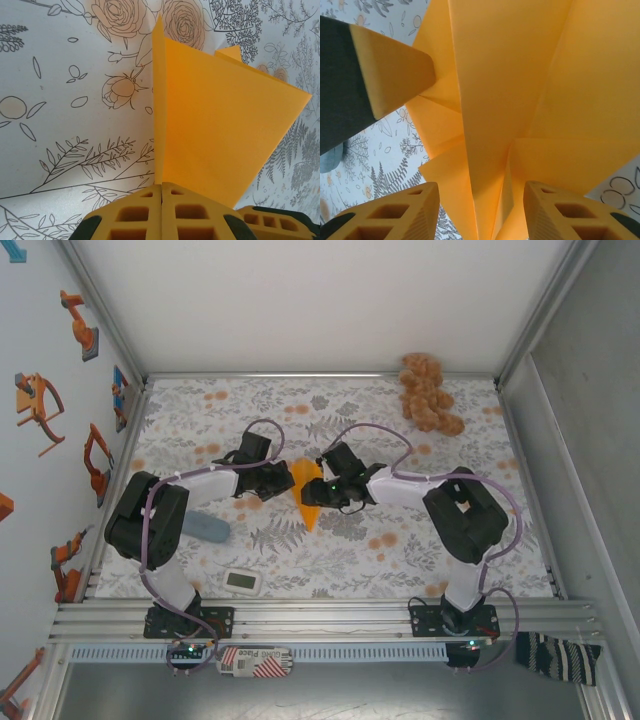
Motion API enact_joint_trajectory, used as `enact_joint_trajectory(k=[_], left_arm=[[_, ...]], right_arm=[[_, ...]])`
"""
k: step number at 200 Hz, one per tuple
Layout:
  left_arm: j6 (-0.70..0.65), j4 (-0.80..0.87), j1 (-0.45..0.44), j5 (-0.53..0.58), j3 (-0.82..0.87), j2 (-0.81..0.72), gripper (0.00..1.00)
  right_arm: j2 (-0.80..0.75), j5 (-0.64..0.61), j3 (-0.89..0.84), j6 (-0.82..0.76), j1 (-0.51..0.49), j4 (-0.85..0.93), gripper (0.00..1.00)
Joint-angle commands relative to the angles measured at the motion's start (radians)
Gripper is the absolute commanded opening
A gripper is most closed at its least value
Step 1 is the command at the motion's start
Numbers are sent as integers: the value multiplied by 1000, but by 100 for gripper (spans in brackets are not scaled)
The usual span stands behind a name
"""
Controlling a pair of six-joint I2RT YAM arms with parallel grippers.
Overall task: Fold a paper plane with a square sheet of paper (pick it up from the middle)
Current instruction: Turn over a paper plane at the center of the table, then move the paper plane to the top-center of the table.
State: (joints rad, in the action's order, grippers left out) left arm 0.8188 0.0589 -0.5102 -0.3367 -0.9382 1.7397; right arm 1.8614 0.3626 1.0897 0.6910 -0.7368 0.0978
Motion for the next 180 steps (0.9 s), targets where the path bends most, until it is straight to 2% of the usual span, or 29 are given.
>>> enact_joint_trajectory(k=[1,49,122,180], left_arm=[[8,-7,-4,-20,6,2,5],[5,2,-5,-26,1,4,5],[4,12,-4,-24,-4,5,5],[-1,22,-3,-18,-5,7,5]], right_arm=[[24,32,34,-26,-10,-3,46],[65,-82,120,-117,-66,126,46],[73,-145,128,-130,-81,146,51],[41,-204,111,-113,-82,148,35]])
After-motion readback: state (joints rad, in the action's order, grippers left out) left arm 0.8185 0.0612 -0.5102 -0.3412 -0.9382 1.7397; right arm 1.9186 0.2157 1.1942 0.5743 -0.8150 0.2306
